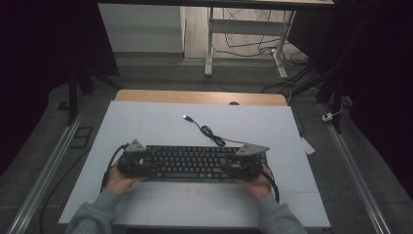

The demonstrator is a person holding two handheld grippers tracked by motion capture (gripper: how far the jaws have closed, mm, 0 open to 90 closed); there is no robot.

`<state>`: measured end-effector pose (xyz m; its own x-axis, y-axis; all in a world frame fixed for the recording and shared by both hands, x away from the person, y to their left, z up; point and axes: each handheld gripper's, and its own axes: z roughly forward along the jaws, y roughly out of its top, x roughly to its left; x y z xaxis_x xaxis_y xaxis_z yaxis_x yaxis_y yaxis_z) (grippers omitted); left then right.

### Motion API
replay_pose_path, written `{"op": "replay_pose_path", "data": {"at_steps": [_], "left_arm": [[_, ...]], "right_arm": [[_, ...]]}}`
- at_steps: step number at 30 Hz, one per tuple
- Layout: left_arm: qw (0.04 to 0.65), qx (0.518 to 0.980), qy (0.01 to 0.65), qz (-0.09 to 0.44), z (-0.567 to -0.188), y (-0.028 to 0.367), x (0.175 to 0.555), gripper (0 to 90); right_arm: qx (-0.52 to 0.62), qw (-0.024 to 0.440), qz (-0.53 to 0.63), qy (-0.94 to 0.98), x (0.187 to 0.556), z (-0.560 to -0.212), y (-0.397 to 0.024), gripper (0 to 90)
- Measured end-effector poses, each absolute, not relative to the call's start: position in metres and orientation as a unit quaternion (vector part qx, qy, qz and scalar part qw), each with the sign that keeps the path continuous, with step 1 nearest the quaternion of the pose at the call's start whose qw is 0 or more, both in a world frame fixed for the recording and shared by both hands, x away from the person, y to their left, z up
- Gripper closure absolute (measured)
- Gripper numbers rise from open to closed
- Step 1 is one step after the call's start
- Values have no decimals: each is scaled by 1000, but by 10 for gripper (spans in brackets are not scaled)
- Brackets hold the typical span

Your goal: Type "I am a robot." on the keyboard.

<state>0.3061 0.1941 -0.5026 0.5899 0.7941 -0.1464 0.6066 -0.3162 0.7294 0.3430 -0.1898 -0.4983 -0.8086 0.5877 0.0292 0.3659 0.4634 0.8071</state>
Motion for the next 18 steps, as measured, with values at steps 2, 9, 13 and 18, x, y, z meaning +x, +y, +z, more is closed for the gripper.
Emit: {"op": "replay_pose_path", "data": {"at_steps": [2, 9, 13, 18], "left_arm": [[389, 802, 437, 121, -502, 194, 306, 304], [389, 802, 437, 122, -503, 194, 306, 305], [390, 802, 435, 124, -502, 194, 306, 305], [391, 801, 435, 126, -502, 195, 306, 307]], "right_arm": [[284, 127, 436, 844, 342, -499, -197, 468], [291, 137, 442, 837, 335, -496, -218, 468], [290, 139, 441, 838, 335, -498, -220, 468], [286, 141, 435, 842, 337, -499, -217, 467]]}}
